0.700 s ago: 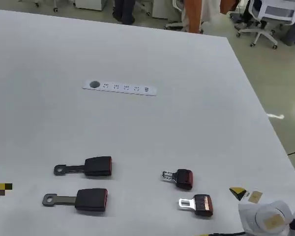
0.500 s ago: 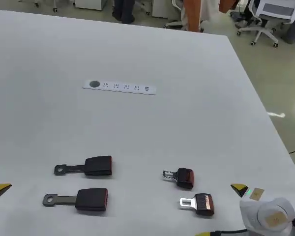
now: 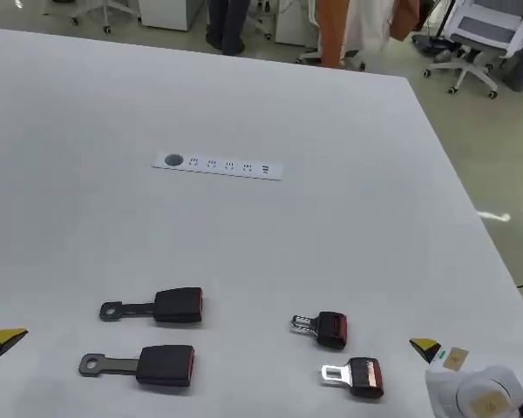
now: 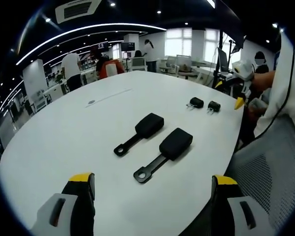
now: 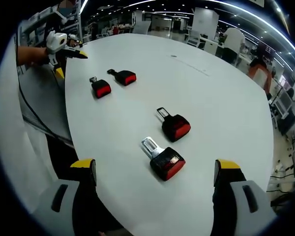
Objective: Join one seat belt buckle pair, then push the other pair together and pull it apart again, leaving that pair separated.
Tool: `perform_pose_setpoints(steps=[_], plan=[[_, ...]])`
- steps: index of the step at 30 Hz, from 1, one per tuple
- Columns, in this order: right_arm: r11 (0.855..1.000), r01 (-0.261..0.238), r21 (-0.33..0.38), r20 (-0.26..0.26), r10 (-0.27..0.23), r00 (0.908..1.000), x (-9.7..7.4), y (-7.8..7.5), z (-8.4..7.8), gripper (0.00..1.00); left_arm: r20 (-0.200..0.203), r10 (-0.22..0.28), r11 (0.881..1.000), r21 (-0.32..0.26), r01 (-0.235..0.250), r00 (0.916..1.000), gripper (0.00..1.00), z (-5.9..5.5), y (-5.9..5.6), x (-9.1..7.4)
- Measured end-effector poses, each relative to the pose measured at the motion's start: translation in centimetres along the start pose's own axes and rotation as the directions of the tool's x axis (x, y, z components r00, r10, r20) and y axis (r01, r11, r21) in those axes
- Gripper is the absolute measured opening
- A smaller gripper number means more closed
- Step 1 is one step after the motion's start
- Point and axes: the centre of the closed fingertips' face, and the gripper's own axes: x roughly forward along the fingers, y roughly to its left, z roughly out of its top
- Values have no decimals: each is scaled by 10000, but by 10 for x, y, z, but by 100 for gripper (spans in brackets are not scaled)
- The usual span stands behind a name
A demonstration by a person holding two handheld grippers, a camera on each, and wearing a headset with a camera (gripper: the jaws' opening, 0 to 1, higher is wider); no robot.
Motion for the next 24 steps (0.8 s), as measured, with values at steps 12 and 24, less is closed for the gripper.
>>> perform_pose_setpoints(steps=[12, 24], plan=[[9999, 82, -88, 102, -81, 9999, 0, -4, 8, 100, 170, 213, 9995, 234, -217, 9996, 100, 16, 9, -1], [9995, 10, -300, 122, -6, 9999, 1, 0, 10, 100, 104, -242, 9994, 265, 239, 9997, 100, 16, 4, -1]])
